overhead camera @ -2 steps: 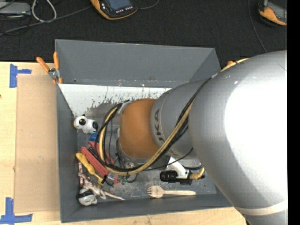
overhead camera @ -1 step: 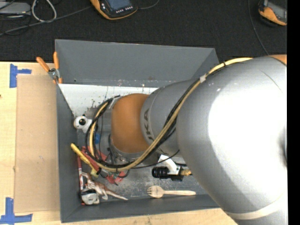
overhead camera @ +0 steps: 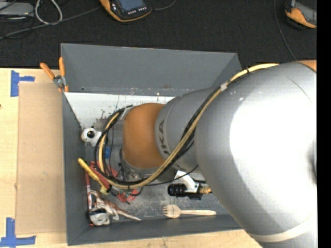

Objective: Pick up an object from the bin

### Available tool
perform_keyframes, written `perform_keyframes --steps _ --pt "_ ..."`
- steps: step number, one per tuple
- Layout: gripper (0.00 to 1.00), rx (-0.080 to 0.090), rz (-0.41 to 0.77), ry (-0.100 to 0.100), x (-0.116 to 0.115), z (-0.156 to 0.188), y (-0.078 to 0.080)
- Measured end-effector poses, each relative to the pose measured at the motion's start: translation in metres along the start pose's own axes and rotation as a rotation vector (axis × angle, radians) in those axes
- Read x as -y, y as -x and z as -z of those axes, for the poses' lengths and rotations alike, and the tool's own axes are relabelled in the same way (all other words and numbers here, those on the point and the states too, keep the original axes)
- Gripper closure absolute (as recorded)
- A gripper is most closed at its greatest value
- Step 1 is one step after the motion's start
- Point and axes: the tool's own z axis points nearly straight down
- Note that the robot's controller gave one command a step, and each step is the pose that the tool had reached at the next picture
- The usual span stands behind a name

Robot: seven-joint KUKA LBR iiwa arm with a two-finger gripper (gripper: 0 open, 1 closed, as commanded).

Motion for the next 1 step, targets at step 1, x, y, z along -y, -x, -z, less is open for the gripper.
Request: perform_keyframes --steps 1 --pt "1.00 -0.002 -0.001 -0.003 0.0016 0.0122 -0.0005"
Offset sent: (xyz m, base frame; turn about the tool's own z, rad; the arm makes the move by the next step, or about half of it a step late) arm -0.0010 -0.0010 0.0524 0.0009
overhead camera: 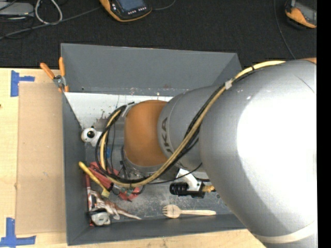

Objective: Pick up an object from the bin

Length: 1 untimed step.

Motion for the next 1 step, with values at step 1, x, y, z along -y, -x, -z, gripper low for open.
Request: perform_keyframes --steps 1 --pt "1.00 -0.002 0.000 -0.002 0.0008 0.0220 -0.0003"
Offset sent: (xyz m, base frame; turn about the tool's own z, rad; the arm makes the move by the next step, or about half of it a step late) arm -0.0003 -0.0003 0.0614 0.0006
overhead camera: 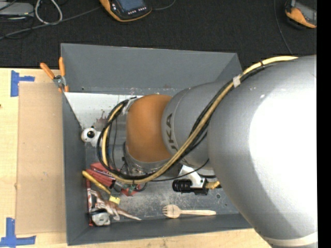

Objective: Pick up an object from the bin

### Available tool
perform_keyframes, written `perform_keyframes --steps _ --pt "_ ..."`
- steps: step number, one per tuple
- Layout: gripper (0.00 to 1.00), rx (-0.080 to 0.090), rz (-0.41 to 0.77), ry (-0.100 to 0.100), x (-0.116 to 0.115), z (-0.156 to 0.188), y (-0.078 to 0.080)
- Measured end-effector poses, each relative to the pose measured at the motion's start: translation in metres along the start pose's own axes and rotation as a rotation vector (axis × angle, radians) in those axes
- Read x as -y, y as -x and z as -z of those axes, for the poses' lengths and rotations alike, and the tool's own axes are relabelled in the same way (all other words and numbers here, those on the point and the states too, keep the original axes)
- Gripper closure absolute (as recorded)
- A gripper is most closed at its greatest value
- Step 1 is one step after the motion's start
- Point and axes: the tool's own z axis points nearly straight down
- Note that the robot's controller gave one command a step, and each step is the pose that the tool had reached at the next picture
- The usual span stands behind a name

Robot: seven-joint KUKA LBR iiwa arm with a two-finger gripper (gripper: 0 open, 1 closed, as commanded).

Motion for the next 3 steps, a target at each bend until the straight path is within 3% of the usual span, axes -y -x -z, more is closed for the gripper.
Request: perform_keyframes --steps 3 --pt "1.00 -0.005 0.004 -0.005 0.002 0.066 -0.001"
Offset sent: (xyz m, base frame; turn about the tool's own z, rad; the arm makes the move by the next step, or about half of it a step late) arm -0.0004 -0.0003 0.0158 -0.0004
